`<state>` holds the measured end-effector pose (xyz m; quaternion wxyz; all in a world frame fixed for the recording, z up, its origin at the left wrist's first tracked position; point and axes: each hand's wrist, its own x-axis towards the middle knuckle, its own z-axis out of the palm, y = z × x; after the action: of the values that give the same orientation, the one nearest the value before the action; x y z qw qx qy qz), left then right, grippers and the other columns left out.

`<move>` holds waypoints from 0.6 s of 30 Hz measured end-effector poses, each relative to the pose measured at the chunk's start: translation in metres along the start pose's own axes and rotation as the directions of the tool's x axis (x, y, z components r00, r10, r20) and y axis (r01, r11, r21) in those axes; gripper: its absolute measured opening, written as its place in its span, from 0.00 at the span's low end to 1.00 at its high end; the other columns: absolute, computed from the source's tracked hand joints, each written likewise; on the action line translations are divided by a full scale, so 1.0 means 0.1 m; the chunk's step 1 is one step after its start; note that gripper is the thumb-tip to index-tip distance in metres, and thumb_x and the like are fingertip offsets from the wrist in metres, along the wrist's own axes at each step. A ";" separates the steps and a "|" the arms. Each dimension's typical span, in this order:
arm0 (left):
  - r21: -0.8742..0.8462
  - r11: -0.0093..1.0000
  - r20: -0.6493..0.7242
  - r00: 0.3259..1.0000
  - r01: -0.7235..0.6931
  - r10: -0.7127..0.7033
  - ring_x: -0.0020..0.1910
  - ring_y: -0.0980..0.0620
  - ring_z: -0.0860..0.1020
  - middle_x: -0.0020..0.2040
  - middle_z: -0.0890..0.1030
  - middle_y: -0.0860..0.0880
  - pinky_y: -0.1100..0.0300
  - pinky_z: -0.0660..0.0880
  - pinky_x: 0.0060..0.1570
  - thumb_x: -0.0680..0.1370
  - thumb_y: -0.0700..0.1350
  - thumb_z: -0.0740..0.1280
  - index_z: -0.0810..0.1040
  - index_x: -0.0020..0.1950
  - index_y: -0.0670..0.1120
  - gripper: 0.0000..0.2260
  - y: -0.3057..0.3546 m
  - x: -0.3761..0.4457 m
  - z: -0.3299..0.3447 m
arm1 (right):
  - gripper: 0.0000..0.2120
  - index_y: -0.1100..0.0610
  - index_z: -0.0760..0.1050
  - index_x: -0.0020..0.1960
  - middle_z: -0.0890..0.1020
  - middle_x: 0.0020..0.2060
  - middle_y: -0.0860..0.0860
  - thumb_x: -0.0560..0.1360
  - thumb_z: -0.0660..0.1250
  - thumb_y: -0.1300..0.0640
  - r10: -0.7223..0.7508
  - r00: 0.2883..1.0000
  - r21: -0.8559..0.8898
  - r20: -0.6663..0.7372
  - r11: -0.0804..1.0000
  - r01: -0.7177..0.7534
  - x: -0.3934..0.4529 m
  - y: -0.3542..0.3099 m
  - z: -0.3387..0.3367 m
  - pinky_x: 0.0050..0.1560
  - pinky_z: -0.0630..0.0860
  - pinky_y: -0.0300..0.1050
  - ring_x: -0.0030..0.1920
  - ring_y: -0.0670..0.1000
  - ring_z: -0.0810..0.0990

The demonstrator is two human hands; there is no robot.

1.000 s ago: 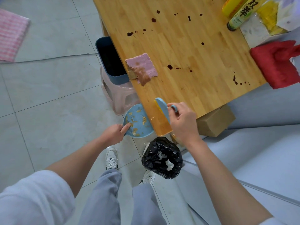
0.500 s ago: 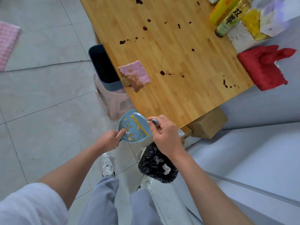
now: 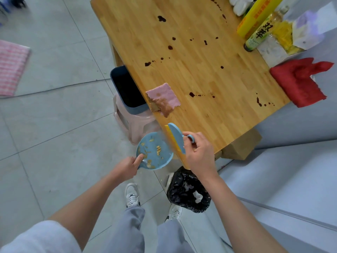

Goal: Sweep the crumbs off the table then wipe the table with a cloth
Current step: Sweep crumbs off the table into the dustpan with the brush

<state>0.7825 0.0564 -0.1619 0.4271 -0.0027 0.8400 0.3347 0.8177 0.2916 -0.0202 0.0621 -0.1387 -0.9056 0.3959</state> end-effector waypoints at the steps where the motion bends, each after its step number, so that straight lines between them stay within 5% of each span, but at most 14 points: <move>1: 0.013 1.000 0.001 1.000 0.005 -0.005 0.33 0.43 0.78 0.31 0.77 0.44 0.48 0.76 0.41 0.85 0.58 0.53 0.71 0.33 0.45 0.26 -0.02 -0.03 -0.08 | 0.07 0.55 0.83 0.56 0.76 0.42 0.42 0.82 0.66 0.59 -0.007 1.000 0.003 -0.004 1.000 0.007 0.02 -0.04 0.02 0.37 0.67 0.30 0.37 0.45 0.75; 7: -0.072 0.997 -0.005 1.000 0.004 -0.005 0.30 0.43 0.76 0.29 0.75 0.46 0.59 0.72 0.34 0.84 0.60 0.53 0.71 0.33 0.47 0.26 0.16 -0.10 -0.49 | 0.10 0.55 0.81 0.61 0.78 0.45 0.45 0.81 0.67 0.60 -0.140 0.985 -0.023 -0.101 0.990 0.139 0.13 -0.24 0.12 0.43 0.70 0.28 0.45 0.41 0.77; 10: -0.159 0.986 0.025 0.998 -0.046 0.050 0.20 0.53 0.72 0.21 0.73 0.50 0.65 0.70 0.25 0.83 0.63 0.50 0.71 0.29 0.45 0.31 0.57 -0.09 -0.50 | 0.13 0.56 0.80 0.65 0.75 0.46 0.46 0.81 0.68 0.62 -0.225 0.972 -0.088 -0.070 0.972 0.219 0.14 -0.21 0.08 0.42 0.71 0.30 0.43 0.43 0.75; 12: -0.162 0.984 0.059 0.994 -0.077 0.088 0.24 0.53 0.76 0.23 0.76 0.49 0.62 0.74 0.34 0.82 0.66 0.47 0.74 0.28 0.45 0.34 0.93 -0.06 -0.42 | 0.15 0.56 0.80 0.66 0.75 0.47 0.47 0.81 0.67 0.62 -0.245 0.966 -0.135 -0.077 0.963 0.233 0.15 -0.13 0.00 0.42 0.73 0.34 0.43 0.45 0.76; 15: -0.246 0.969 0.178 0.981 -0.029 0.075 0.54 0.43 0.81 0.51 0.83 0.40 0.53 0.75 0.57 0.81 0.69 0.44 0.84 0.52 0.42 0.38 1.46 0.03 -0.22 | 0.16 0.58 0.80 0.67 0.77 0.49 0.51 0.79 0.68 0.64 -0.234 0.966 -0.226 -0.113 0.952 0.204 0.15 0.07 -0.16 0.41 0.75 0.38 0.45 0.50 0.78; 16: -0.259 0.966 0.222 0.973 0.002 0.058 0.57 0.43 0.79 0.57 0.81 0.42 0.54 0.73 0.56 0.80 0.69 0.43 0.81 0.61 0.40 0.40 1.64 0.08 -0.12 | 0.17 0.59 0.80 0.66 0.77 0.49 0.52 0.78 0.70 0.66 -0.216 0.969 -0.252 -0.118 0.951 0.181 0.15 0.17 -0.22 0.42 0.74 0.37 0.47 0.50 0.78; 18: -0.296 0.953 0.271 0.962 0.059 0.025 0.53 0.46 0.76 0.56 0.77 0.45 0.55 0.70 0.51 0.81 0.69 0.43 0.78 0.64 0.39 0.39 1.89 0.16 0.04 | 0.19 0.62 0.80 0.66 0.78 0.49 0.54 0.75 0.72 0.68 -0.195 0.977 -0.287 -0.088 0.944 0.162 0.13 0.34 -0.27 0.44 0.75 0.36 0.49 0.49 0.77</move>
<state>0.7204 0.2095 -0.0695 0.5355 -0.0291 0.7125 0.4524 0.8178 0.3367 -0.0271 0.1296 -0.0860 -0.9560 0.2488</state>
